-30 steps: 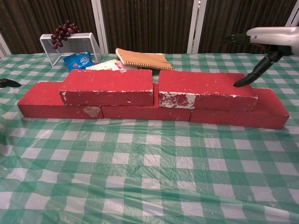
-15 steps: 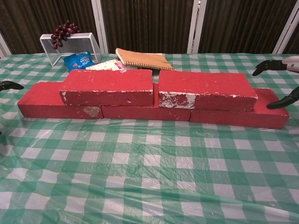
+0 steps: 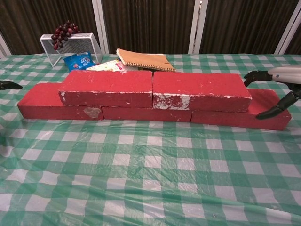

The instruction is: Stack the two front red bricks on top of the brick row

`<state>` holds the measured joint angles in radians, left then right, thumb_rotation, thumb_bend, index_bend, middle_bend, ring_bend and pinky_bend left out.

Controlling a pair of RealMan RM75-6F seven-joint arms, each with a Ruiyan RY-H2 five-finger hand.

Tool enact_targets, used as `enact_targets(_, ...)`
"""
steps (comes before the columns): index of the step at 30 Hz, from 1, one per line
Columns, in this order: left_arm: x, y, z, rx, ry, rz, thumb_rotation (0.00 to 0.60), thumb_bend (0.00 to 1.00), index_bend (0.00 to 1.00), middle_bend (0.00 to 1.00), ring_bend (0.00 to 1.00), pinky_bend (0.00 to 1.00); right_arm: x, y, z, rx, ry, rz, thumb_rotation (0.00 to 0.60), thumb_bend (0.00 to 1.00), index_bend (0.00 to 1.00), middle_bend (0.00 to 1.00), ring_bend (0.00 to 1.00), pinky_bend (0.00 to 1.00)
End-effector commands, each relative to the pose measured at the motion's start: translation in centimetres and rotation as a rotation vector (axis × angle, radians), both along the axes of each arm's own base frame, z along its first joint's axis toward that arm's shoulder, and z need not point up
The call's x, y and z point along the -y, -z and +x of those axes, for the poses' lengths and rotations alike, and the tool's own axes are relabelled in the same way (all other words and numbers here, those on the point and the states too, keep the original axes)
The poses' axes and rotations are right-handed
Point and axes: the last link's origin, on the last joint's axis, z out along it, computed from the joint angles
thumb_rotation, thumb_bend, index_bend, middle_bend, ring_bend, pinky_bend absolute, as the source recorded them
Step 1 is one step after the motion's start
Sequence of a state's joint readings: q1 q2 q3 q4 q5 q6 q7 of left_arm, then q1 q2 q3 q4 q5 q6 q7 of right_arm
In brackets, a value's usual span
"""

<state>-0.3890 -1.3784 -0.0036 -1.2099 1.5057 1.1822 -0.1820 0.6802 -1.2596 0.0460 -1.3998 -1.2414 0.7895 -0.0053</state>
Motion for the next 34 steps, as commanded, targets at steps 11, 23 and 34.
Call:
enact_targets(11, 0.2, -0.4, 0.1, 0.001, 0.010, 0.020, 0.600, 0.26, 0.00, 0.00, 0.00, 0.04, -1.6, -1.6, -0.3, 0.052, 0.011, -0.048, 0.441, 0.07, 0.16, 0.00, 0.00, 0.07)
enact_targets(23, 1.4, -1.7, 1.0, -0.038, 0.047, 0.116, 0.600, 0.28, 0.00, 0.00, 0.00, 0.04, -12.3, -7.1, -2.8, 0.102, -0.073, -0.437, 0.472, 0.09, 0.00, 0.00, 0.00, 0.01)
enact_targets(34, 2.5, -2.2, 1.7, -0.095, 0.062, 0.179, 0.600, 0.30, 0.00, 0.00, 0.00, 0.04, -15.0, -7.3, -4.4, 0.052, -0.074, -0.519, 0.470, 0.10, 0.00, 0.00, 0.00, 0.00)
